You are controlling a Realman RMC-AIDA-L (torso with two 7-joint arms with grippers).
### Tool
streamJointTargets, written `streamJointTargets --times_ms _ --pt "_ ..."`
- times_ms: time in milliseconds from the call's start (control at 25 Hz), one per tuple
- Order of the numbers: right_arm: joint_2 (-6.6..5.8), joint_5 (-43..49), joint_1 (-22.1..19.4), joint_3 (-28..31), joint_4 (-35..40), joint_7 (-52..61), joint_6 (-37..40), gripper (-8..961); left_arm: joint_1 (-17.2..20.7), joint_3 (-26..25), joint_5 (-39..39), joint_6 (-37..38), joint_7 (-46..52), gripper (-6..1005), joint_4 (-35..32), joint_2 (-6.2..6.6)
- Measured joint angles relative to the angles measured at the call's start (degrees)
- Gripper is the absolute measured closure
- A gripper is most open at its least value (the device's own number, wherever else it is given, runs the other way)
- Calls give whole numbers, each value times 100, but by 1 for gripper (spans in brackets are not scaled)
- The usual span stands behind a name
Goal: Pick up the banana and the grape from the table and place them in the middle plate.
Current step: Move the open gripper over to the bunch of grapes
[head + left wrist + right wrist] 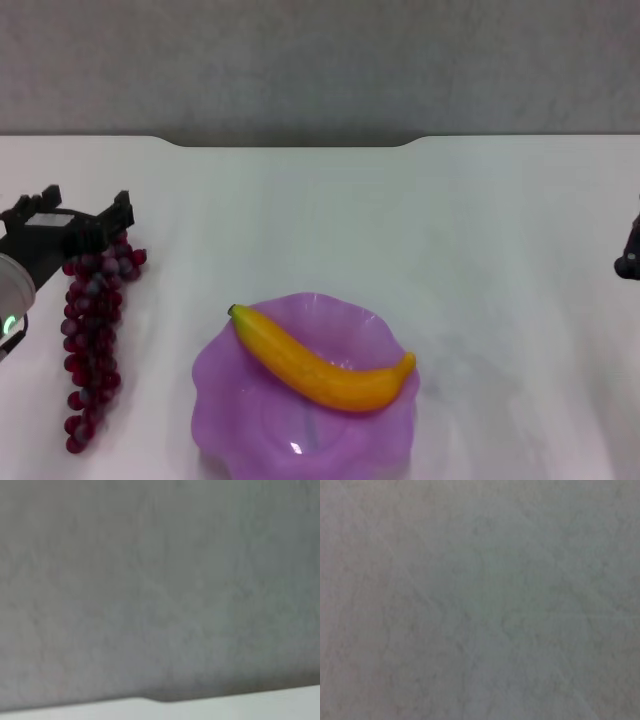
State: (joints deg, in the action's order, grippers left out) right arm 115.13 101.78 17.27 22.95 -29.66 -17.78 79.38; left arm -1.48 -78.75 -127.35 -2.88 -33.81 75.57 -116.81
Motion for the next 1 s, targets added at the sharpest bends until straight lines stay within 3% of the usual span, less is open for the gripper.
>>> streamJointTargets --times_ms 200,440,1000 --pt "-7 -1 92 -3 -16 3 -219 953 -356 -544 -178 -822 513 122 -275 8" --pt "-9 -1 101 -2 -17 3 -222 954 -757 -648 -612 -950 907 121 -898 4" --pt "-9 -1 109 -1 -32 3 -345 954 -961 -698 -1048 -985 1269 122 -1419 9"
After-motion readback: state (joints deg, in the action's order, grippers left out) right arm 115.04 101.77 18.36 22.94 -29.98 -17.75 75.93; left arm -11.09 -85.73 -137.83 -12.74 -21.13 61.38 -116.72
